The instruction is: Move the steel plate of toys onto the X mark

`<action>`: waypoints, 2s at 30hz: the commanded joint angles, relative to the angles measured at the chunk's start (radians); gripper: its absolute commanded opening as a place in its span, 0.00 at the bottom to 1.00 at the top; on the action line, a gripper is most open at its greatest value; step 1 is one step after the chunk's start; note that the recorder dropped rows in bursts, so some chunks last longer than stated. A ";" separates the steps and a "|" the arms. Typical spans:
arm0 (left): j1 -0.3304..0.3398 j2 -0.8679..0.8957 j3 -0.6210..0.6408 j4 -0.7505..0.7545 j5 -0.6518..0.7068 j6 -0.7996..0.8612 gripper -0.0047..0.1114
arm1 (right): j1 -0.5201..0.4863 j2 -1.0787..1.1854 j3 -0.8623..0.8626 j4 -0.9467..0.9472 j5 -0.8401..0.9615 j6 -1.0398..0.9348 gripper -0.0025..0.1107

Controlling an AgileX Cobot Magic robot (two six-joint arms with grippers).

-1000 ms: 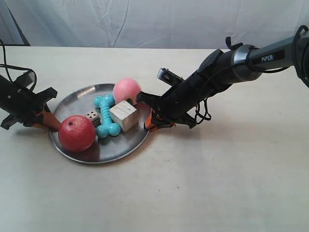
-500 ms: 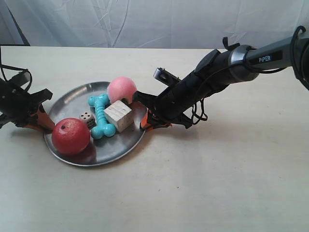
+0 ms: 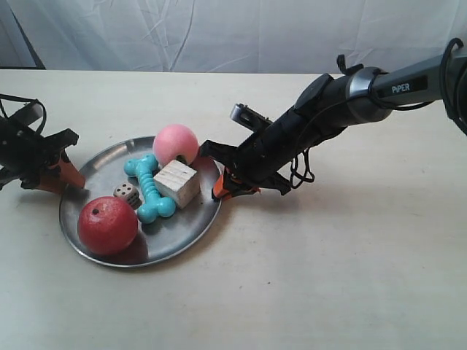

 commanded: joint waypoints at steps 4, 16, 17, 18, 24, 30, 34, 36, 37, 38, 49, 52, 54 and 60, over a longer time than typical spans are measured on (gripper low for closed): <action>0.005 -0.002 0.001 0.008 -0.044 0.001 0.31 | 0.004 -0.007 -0.003 -0.037 -0.004 -0.034 0.03; 0.005 -0.002 0.001 -0.002 -0.046 0.001 0.31 | 0.004 -0.007 -0.003 -0.037 -0.026 -0.034 0.12; 0.005 -0.002 0.001 -0.002 -0.046 0.001 0.31 | 0.002 -0.007 -0.003 -0.037 -0.028 -0.034 0.19; 0.005 -0.002 0.001 -0.005 -0.046 0.001 0.31 | 0.002 -0.007 -0.003 -0.037 -0.031 -0.034 0.27; 0.005 -0.002 0.001 -0.006 -0.044 0.001 0.31 | 0.002 -0.007 -0.003 -0.035 -0.035 -0.030 0.47; 0.029 -0.037 0.001 -0.002 -0.037 0.001 0.29 | -0.062 -0.049 -0.003 -0.078 0.024 -0.005 0.46; 0.068 -0.087 0.001 -0.006 -0.033 0.001 0.25 | -0.129 -0.101 -0.003 -0.142 0.088 0.058 0.46; 0.086 -0.121 0.001 -0.016 -0.012 0.001 0.23 | -0.161 -0.130 -0.003 -0.162 0.138 0.062 0.45; 0.094 -0.140 0.001 -0.020 -0.002 0.001 0.21 | -0.172 -0.145 -0.003 -0.177 0.159 0.062 0.43; 0.098 -0.162 0.001 -0.020 0.008 0.001 0.20 | -0.184 -0.158 -0.003 -0.197 0.178 0.062 0.39; 0.100 -0.604 0.011 -0.077 -0.042 0.063 0.04 | -0.192 -0.564 0.112 -0.453 0.083 0.058 0.02; 0.100 -0.791 0.050 -0.071 -0.115 0.092 0.04 | -0.192 -0.739 0.195 -0.458 -0.020 0.054 0.02; 0.100 -0.927 0.097 -0.067 -0.167 0.119 0.04 | -0.192 -0.875 0.261 -0.458 -0.094 0.032 0.02; 0.078 -1.217 0.231 -0.063 -0.191 0.135 0.04 | -0.157 -1.259 0.461 -0.462 -0.247 -0.029 0.02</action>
